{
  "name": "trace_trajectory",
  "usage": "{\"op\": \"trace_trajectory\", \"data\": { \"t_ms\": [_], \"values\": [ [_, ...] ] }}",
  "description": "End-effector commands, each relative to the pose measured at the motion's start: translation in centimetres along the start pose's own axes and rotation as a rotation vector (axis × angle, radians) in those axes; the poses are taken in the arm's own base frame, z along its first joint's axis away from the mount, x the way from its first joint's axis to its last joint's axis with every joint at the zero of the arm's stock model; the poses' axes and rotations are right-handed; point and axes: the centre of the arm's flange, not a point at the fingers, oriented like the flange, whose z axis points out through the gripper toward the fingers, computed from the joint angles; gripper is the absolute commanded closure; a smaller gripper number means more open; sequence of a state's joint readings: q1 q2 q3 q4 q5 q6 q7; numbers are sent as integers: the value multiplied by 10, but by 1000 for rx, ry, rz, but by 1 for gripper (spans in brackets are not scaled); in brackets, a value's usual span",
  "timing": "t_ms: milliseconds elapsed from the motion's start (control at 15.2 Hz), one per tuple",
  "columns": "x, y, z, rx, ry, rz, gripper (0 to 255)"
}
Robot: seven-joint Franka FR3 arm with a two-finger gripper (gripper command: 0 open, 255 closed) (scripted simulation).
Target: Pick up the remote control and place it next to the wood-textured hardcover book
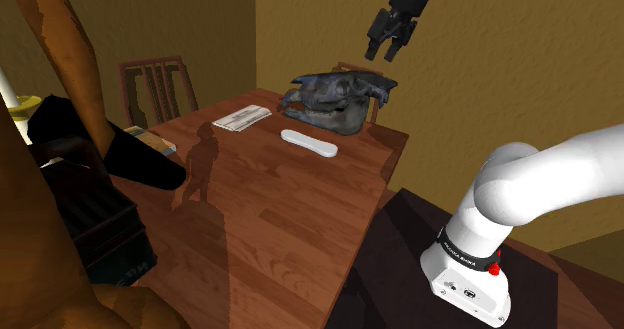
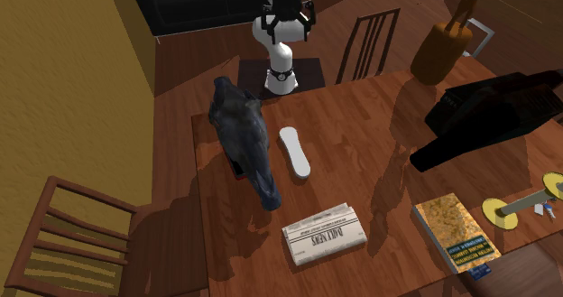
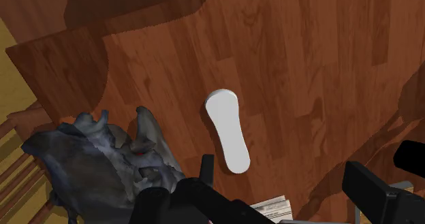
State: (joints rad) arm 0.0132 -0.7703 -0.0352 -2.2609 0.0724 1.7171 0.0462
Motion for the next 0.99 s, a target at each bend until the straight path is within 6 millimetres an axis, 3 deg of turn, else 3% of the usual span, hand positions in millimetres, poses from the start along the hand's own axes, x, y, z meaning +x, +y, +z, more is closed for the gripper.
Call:
{"op": "trace_trajectory", "data": {
  "t_ms": [0,924],
  "values": [
    [0,0,0,0,0,0,0],
    [92,-8,172,-54,-134,-154,0]
  ]
}}
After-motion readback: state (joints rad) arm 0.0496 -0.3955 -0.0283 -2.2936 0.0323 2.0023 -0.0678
